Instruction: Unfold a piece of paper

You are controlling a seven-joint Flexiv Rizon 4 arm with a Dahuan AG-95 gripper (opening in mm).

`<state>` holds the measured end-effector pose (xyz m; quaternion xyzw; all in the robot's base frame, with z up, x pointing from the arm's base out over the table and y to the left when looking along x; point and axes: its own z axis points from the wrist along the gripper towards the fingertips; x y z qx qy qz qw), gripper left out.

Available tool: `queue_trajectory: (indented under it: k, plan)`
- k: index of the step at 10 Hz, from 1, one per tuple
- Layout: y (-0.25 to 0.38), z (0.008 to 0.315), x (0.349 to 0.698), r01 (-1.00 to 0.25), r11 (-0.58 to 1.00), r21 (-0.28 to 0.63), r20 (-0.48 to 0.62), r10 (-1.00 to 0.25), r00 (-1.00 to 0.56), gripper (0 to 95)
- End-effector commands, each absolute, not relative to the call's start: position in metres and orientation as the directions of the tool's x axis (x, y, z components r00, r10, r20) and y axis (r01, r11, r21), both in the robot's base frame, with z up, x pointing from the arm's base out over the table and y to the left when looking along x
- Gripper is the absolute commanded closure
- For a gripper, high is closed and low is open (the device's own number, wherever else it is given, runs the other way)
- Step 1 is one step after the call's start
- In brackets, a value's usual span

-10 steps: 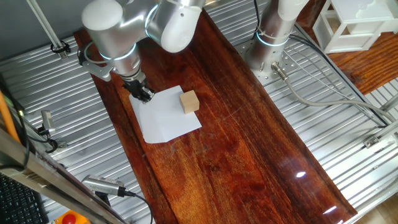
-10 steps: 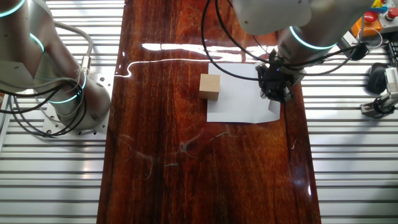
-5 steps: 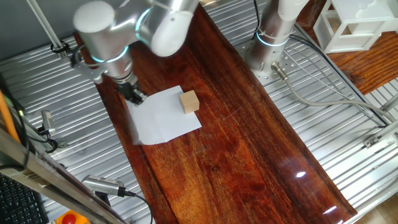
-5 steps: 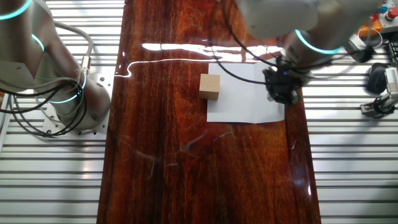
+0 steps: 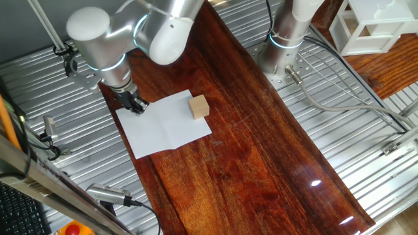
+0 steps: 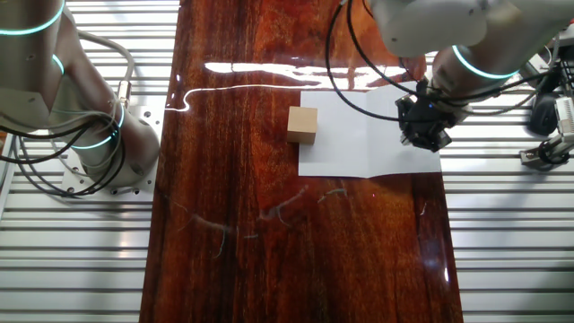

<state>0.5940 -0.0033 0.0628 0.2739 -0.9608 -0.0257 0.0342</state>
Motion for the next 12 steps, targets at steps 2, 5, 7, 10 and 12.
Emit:
queue_trajectory:
  k: [2, 5, 7, 10, 12]
  plan:
    - [-0.009, 0.062, 0.572, -0.526, 0.847, 0.069, 0.036, -0.529, -0.848, 95.0]
    - [-0.009, 0.062, 0.572, -0.514, 0.855, 0.070, 0.037, -0.517, -0.855, 95.0]
    - [-0.009, 0.062, 0.572, -0.507, 0.859, 0.074, 0.032, -0.510, -0.860, 95.0]
    - [-0.009, 0.062, 0.572, -0.501, 0.863, 0.067, 0.021, -0.503, -0.864, 95.0]
    - [-0.006, 0.063, 0.586, -0.500, 0.863, 0.067, 0.022, -0.503, -0.864, 95.0]
